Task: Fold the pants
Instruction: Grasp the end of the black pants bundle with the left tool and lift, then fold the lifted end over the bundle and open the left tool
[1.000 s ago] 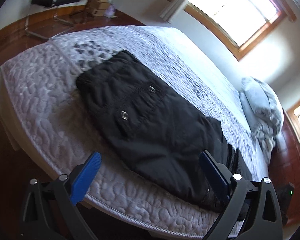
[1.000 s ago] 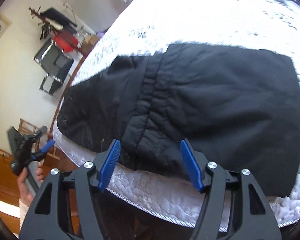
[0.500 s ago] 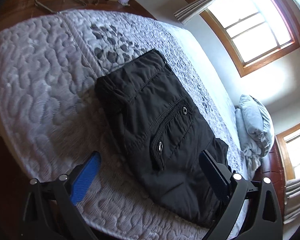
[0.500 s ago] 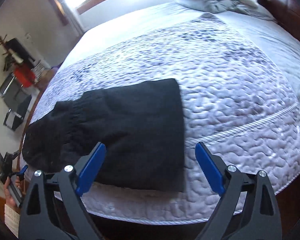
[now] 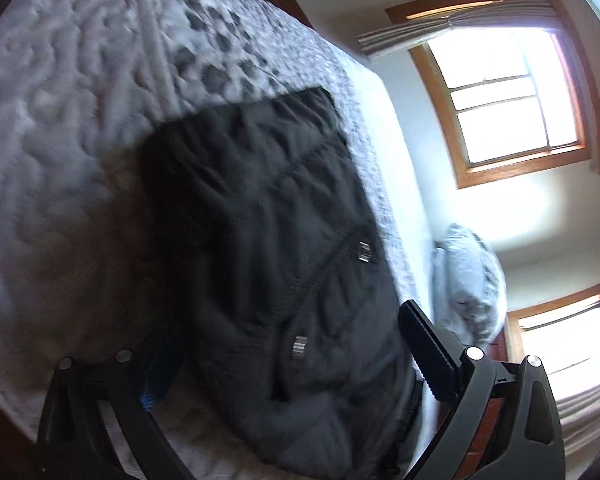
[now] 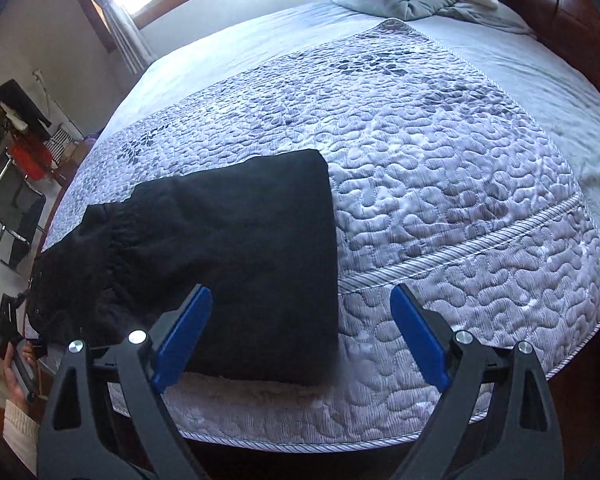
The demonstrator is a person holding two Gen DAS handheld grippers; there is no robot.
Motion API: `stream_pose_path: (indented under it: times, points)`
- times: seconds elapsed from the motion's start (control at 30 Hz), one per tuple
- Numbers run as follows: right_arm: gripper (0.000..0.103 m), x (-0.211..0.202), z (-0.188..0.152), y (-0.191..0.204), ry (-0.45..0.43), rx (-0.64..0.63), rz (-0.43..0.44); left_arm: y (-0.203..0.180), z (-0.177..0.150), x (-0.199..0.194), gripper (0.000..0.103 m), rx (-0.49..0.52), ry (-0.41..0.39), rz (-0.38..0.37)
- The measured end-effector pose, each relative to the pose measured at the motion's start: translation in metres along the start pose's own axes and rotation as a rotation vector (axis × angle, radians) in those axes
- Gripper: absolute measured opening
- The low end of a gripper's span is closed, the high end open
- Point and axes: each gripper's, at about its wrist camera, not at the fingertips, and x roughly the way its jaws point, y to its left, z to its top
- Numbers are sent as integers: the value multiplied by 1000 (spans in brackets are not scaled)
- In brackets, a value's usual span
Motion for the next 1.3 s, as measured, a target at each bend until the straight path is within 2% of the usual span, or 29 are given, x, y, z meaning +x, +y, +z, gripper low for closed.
stream_pose_path:
  times: [0.17,0.27,0.33,0.37,0.57,0.63,0.83,1.07,1.3]
  points:
    - [91,1,0,7,4,-21,0,-3,0,18,99,-59,-8,-27]
    - [91,2,0,7,7,-32,-9,-5,2,27,94,-71,-14,32]
    - [91,3,0,5,10,-28,-16,-7,1,33,76,-75,-10,90]
    - [91,4,0,3,12,-22,-16,-5,3,35,56,-79,-7,109]
    - [91,8,-3,-3,25,-3,-21,6,4,30,24,-139,-6,59]
    - [91,9,-3,-4,26,0,-20,2,3,27,18,-136,-16,47]
    - [91,5,-3,-11,19,18,-20,-15,0,17,15,-127,-46,-3]
    - [91,-3,-5,-24,9,55,-18,-67,-7,12,15,32,-67,-38]
    - [91,-8,-9,-35,4,77,-16,-135,-36,10,20,239,-57,-72]
